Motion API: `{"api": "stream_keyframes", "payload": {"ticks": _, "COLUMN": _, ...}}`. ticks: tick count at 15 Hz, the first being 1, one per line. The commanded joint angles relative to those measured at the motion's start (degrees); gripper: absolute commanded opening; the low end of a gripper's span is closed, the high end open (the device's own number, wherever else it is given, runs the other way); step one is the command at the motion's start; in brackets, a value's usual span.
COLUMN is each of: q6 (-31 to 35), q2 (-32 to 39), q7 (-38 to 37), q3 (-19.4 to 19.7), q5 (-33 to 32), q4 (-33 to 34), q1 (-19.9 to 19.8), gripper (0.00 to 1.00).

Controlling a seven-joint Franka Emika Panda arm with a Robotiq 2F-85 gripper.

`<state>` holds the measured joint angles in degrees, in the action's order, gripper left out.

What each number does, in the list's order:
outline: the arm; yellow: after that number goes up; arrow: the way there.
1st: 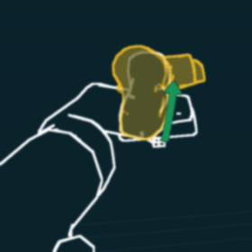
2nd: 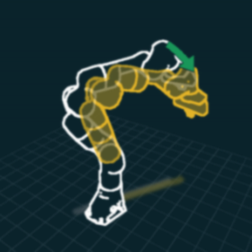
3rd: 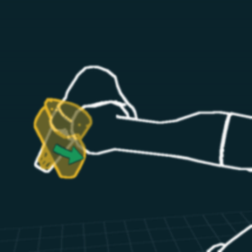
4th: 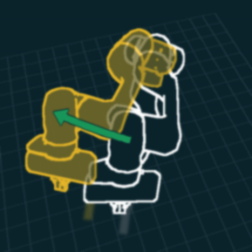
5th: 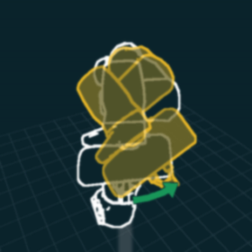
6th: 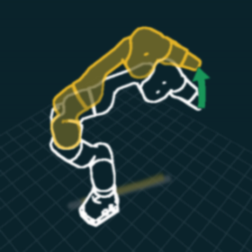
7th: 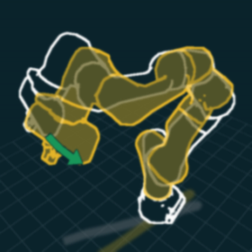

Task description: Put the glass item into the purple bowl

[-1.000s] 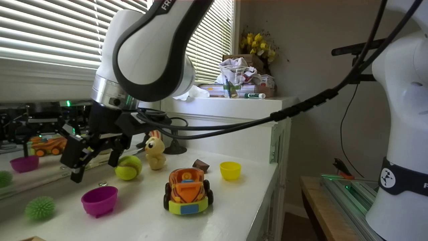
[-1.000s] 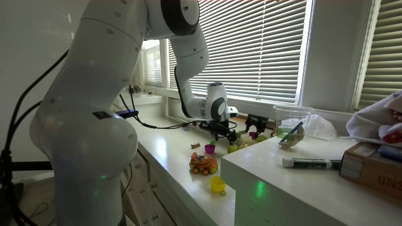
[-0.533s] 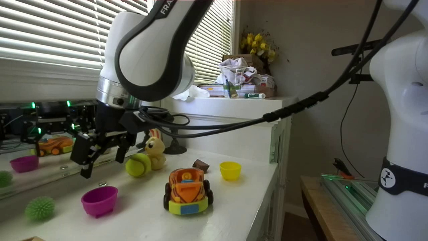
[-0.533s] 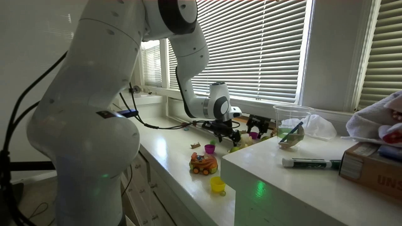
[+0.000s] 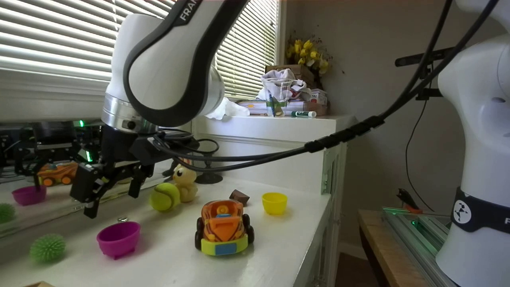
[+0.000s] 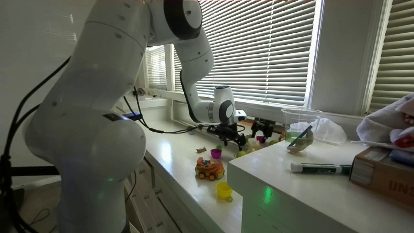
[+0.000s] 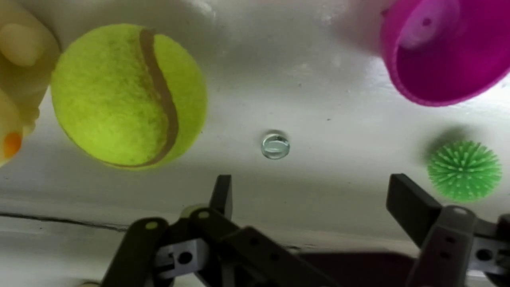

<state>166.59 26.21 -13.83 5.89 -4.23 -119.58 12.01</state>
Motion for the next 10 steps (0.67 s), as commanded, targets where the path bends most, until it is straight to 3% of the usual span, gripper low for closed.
{"api": "stream_keyframes", "payload": {"ticks": 1, "q6": -1.33, "q2": 2.5, "q7": -2.12, "q3": 2.05, "q5": -0.96, "q4": 2.75, "q1": 1.51, "gripper": 1.0}}
{"api": "stream_keyframes", "payload": {"ticks": 6, "q6": -2.29, "q2": 4.0, "q7": -2.21, "q3": 2.84, "q5": -0.78, "q4": 4.07, "q1": 1.78, "gripper": 1.0}}
{"api": "stream_keyframes", "payload": {"ticks": 9, "q6": -2.85, "q2": 4.43, "q7": -2.34, "q3": 3.07, "q5": -0.73, "q4": 4.58, "q1": 1.96, "gripper": 0.9}}
{"api": "stream_keyframes", "payload": {"ticks": 10, "q6": -3.21, "q2": 4.38, "q7": -2.4, "q3": 3.11, "q5": -0.73, "q4": 4.65, "q1": 2.05, "gripper": 0.82}}
